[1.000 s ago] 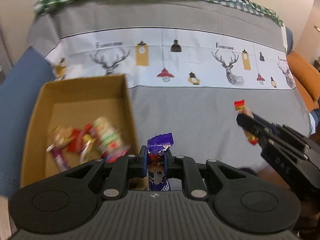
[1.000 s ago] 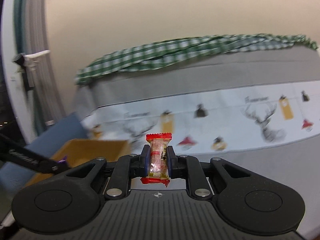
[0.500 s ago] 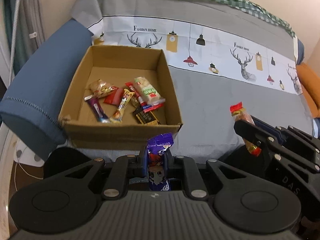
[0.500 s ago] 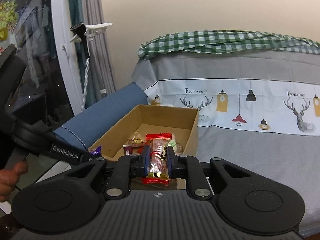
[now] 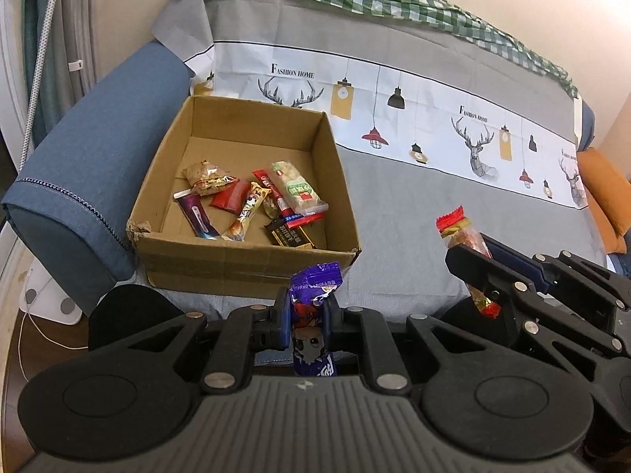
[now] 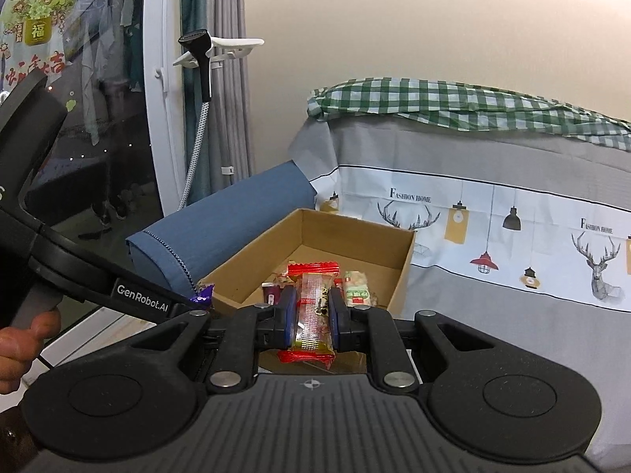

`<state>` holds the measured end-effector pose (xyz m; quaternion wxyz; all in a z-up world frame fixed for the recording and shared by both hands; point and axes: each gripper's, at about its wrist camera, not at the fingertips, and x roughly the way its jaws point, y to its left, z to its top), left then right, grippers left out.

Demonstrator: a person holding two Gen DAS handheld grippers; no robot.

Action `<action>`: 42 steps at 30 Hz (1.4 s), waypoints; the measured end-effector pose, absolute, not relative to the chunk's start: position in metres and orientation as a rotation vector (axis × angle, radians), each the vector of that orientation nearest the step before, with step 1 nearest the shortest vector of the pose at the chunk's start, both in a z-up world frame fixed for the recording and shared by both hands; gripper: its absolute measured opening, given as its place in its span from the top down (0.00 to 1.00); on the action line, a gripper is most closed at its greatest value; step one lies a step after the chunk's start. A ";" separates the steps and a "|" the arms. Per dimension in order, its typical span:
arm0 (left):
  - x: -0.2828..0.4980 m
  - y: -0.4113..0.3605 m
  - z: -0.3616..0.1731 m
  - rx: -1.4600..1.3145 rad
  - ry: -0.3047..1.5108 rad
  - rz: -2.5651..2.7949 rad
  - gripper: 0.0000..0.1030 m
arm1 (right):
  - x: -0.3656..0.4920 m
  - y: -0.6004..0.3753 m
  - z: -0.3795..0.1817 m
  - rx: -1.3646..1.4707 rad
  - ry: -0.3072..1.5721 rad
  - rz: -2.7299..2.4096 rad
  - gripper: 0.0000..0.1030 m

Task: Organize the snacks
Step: 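Carry the purple candy bar and red candy toward the box with both tools, then lower both candies into the box and open both tools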

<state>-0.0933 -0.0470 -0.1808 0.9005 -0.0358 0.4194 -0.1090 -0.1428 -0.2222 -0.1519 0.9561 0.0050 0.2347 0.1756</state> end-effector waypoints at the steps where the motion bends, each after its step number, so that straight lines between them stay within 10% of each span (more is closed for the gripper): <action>1: -0.093 -0.046 -0.181 -0.076 0.867 -0.226 0.84 | -0.142 -0.222 -0.152 0.010 0.479 0.355 0.83; 42: 0.082 -0.011 -0.184 -0.052 0.883 -0.143 0.84 | 0.021 -0.189 -0.188 0.066 0.627 0.374 0.83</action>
